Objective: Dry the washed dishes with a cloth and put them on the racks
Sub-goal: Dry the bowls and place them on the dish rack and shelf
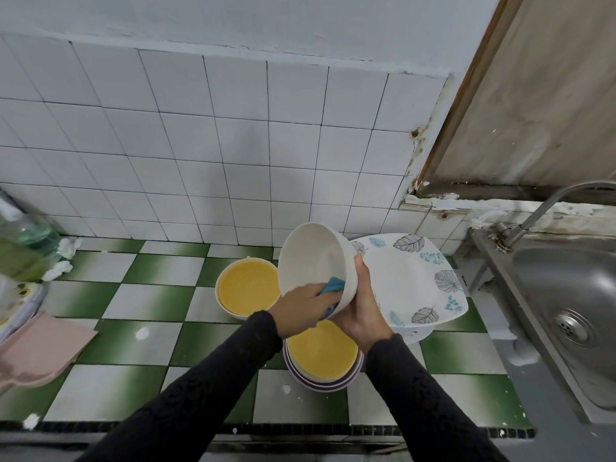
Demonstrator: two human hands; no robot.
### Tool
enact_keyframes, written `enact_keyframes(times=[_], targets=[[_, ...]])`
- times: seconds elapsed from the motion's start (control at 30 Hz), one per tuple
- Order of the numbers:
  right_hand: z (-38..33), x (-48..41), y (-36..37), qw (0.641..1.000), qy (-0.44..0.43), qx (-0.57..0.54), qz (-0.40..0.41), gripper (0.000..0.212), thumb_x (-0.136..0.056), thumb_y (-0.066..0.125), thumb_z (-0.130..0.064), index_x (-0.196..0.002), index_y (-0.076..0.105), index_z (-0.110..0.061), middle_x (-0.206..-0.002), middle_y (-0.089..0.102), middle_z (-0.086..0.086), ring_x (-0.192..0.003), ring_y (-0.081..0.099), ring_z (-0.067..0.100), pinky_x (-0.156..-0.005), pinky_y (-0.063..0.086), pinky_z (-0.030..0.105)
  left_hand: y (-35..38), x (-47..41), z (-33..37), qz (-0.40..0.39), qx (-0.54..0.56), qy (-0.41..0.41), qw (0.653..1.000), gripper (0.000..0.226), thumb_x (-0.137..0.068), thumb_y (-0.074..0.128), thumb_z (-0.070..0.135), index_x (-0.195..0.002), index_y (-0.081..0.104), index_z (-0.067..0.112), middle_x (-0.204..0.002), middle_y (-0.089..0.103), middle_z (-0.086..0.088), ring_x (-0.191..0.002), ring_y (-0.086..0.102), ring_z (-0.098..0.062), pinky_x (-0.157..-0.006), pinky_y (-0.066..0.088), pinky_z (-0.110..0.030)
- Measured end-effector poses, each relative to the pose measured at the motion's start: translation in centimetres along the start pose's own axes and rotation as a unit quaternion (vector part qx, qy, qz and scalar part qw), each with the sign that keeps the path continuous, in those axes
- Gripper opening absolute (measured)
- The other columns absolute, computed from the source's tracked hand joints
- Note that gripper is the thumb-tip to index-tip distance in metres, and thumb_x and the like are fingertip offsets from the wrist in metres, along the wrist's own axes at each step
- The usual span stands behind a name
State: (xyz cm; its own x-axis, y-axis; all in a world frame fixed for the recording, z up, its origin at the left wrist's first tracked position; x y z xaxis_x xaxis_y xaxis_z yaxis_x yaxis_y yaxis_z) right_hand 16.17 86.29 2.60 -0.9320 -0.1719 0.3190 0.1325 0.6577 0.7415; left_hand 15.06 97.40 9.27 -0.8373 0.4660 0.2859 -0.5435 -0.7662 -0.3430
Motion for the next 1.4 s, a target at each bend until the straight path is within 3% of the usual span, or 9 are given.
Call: enact_keyframes(times=[0.23, 0.33, 0.43, 0.57, 0.73, 0.83, 0.97, 1.2, 1.4], targets=[[1.7, 0.6, 1.7, 1.000, 0.018, -0.017, -0.003, 0.092, -0.059, 0.091, -0.060, -0.136, 0.065, -0.016, -0.124, 0.071, 0.006, -0.113, 0.069, 0.022, -0.085, 0.059, 0.040, 1.4, -0.2, 2.6, 0.111, 0.539, 0.006, 0.835, 0.028, -0.103, 0.048, 0.030, -0.121, 0.059, 0.012, -0.119, 0.066, -0.009, -0.100, 0.067, -0.017, -0.094, 0.053, -0.033], [1.9, 0.1, 1.9, 1.000, 0.008, 0.019, 0.020, 0.113, -0.054, 0.091, -0.064, -0.150, 0.046, -0.023, -0.122, 0.071, 0.002, -0.112, 0.068, 0.020, -0.089, 0.057, 0.044, 1.0, -1.9, 1.3, 0.157, 0.382, 0.045, 0.910, 0.040, -0.103, 0.047, 0.034, -0.143, 0.044, 0.030, -0.136, 0.057, -0.004, -0.126, 0.055, -0.020, -0.112, 0.039, -0.042], [1.3, 0.7, 1.8, 0.999, 0.018, 0.017, -0.037, 0.102, -0.070, 0.081, -0.066, -0.153, 0.039, -0.026, -0.148, 0.053, 0.017, -0.134, 0.052, 0.039, -0.102, 0.047, 0.062, -0.7, -4.1, -1.5, 0.140, -0.025, 0.084, 0.986, 0.066, -0.103, 0.045, 0.033, -0.158, 0.009, 0.027, -0.165, 0.009, 0.003, -0.152, 0.004, -0.017, -0.123, 0.005, -0.036], [1.0, 0.9, 0.6, 0.997, 0.038, 0.029, -0.053, 0.089, -0.084, 0.066, -0.066, -0.154, 0.038, -0.019, -0.149, 0.051, 0.020, -0.137, 0.048, 0.040, -0.111, 0.036, 0.066, -2.3, -4.7, -5.2, 0.079, -0.432, 0.106, 0.892, 0.065, -0.103, 0.033, 0.043, -0.158, 0.004, 0.023, -0.165, 0.003, 0.006, -0.152, 0.000, -0.014, -0.123, -0.002, -0.031], [0.7, 1.3, -0.1, 0.999, 0.025, 0.025, 0.000, 0.074, -0.091, 0.056, -0.064, -0.146, 0.048, -0.015, -0.138, 0.059, 0.025, -0.129, 0.056, 0.043, -0.111, 0.039, 0.063, -0.8, -1.5, -4.4, 0.029, -0.307, 0.082, 0.948, 0.042, -0.103, 0.036, 0.044, -0.132, 0.055, 0.022, -0.126, 0.064, -0.004, -0.109, 0.058, -0.019, -0.097, 0.045, -0.034], [0.6, 1.3, -0.4, 0.999, 0.008, 0.013, 0.039, 0.078, -0.082, 0.069, -0.063, -0.142, 0.052, -0.017, -0.132, 0.063, 0.025, -0.125, 0.059, 0.043, -0.107, 0.043, 0.065, 0.4, -0.4, -3.7, -0.009, -0.052, -0.006, 0.999, 0.029, -0.102, 0.043, 0.044, -0.102, 0.063, 0.024, -0.089, 0.068, 0.004, -0.081, 0.059, -0.016, -0.077, 0.051, -0.031], [0.0, 1.2, 0.0, 0.998, 0.010, -0.032, 0.053, 0.082, -0.088, 0.049, -0.072, -0.138, 0.055, -0.007, -0.129, 0.065, 0.024, -0.118, 0.065, 0.037, -0.098, 0.054, 0.051, -0.2, 0.5, -0.8, 0.003, 0.272, 0.017, 0.962, 0.023, -0.098, 0.054, 0.033, -0.088, 0.059, 0.013, -0.068, 0.061, 0.003, -0.061, 0.055, -0.010, -0.064, 0.048, -0.023], [-1.3, 0.7, 0.9, 0.999, -0.006, 0.041, 0.025, 0.062, -0.089, 0.065, -0.059, -0.140, 0.057, -0.026, -0.133, 0.064, 0.020, -0.122, 0.062, 0.038, -0.104, 0.047, 0.061, 0.1, -0.1, -3.5, 0.034, -0.226, 0.079, 0.970, 0.039, -0.089, 0.064, 0.051, -0.120, 0.058, 0.028, -0.106, 0.067, 0.007, -0.092, 0.063, -0.009, -0.085, 0.056, -0.031], [0.2, 0.7, -0.6, 0.995, 0.085, -0.057, 0.019, 0.083, -0.082, 0.060, -0.072, -0.146, 0.051, -0.019, -0.141, 0.056, 0.022, -0.123, 0.058, 0.044, -0.084, 0.058, 0.056, 0.0, 0.8, -4.0, 0.122, 0.009, 0.114, 0.986, 0.018, -0.091, 0.069, 0.029, -0.107, 0.059, 0.030, -0.096, 0.068, 0.013, -0.085, 0.064, -0.005, -0.074, 0.053, -0.019]])
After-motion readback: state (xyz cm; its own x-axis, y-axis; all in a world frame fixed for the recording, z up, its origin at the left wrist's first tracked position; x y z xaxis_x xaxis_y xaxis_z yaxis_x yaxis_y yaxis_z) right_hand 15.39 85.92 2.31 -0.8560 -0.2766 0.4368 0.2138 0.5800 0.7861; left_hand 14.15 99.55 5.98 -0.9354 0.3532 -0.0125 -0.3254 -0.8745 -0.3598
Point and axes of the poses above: each hand's wrist, its own x-axis away from the middle knuckle, its own y-axis out of the palm, z = x × y, the point moved 4 cm from there along -x, towards the middle knuckle
